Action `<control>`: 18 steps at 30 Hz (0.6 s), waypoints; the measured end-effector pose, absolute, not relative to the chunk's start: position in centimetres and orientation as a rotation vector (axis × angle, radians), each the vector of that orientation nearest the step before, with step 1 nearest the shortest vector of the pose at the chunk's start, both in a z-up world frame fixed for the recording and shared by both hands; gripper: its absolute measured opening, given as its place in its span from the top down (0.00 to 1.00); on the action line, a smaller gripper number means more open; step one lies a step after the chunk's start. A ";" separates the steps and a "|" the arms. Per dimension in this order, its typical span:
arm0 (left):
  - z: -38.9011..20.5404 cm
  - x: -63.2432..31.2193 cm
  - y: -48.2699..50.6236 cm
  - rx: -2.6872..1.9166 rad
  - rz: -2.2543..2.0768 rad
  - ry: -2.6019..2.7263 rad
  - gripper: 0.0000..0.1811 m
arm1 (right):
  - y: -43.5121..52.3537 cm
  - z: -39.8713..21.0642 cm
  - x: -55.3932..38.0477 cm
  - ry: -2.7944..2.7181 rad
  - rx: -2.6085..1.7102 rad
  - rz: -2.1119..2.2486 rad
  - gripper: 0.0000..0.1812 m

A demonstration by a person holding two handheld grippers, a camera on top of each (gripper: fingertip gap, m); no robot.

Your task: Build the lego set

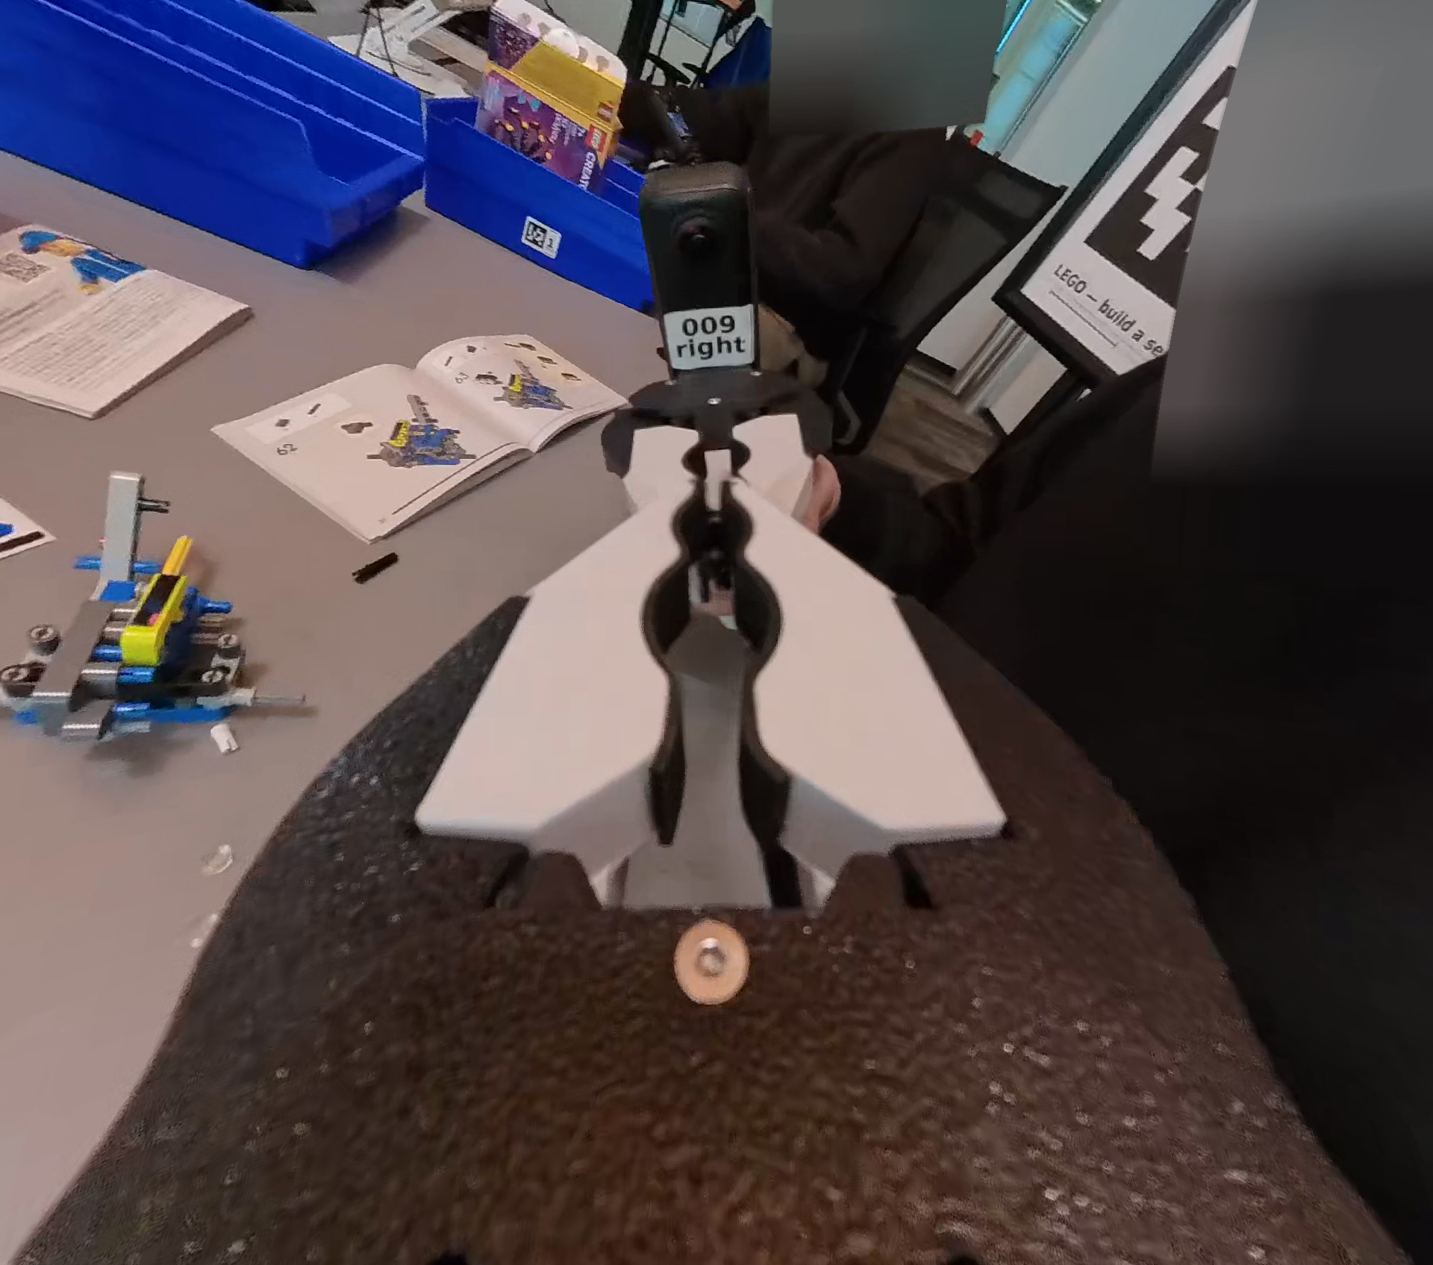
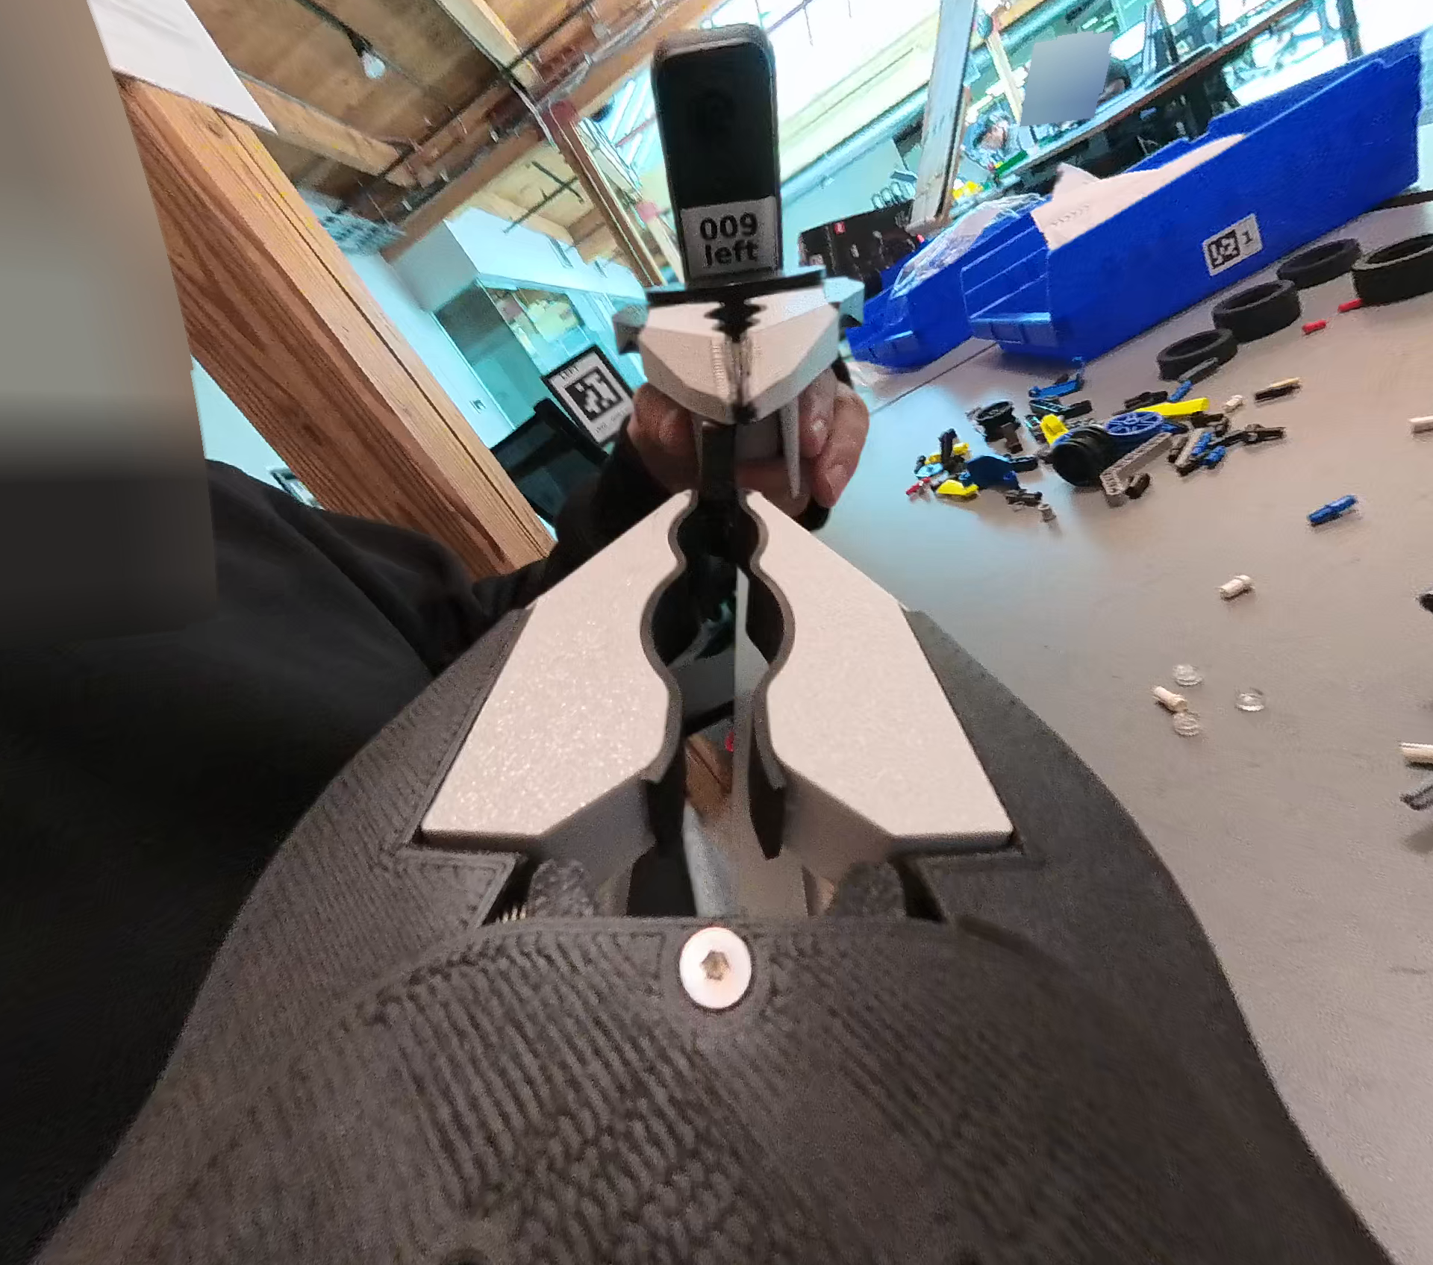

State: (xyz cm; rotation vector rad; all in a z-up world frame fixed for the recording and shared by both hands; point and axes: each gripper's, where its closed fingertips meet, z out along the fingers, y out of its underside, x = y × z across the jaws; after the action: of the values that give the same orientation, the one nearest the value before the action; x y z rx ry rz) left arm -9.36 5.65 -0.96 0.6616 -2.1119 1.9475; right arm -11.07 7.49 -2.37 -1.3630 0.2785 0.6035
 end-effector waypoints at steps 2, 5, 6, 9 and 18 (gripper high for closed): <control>-1.0 -9.1 5.6 0.696 1.938 -2.101 0.88 | 7.5 -2.8 -10.7 0.290 -1.401 0.563 0.97; -1.6 -8.8 5.6 0.717 1.915 -2.116 1.00 | 7.4 -2.7 -10.8 0.269 -1.410 0.570 0.97; -1.7 -8.8 5.5 0.719 1.903 -2.115 1.00 | 7.5 -2.9 -10.7 0.271 -1.426 0.569 0.97; -2.8 -8.4 5.5 0.762 1.859 -2.156 1.00 | 7.5 -2.8 -10.5 0.269 -1.421 0.581 0.97; -2.5 -6.1 6.7 0.929 1.960 -1.978 0.91 | 5.7 -2.3 -7.8 0.419 -1.201 0.817 0.97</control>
State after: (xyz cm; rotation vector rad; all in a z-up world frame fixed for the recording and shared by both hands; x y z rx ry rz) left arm -6.15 6.67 -2.49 0.9294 -1.9781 1.9602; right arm -7.80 5.66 -2.27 -1.2013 0.4187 0.8174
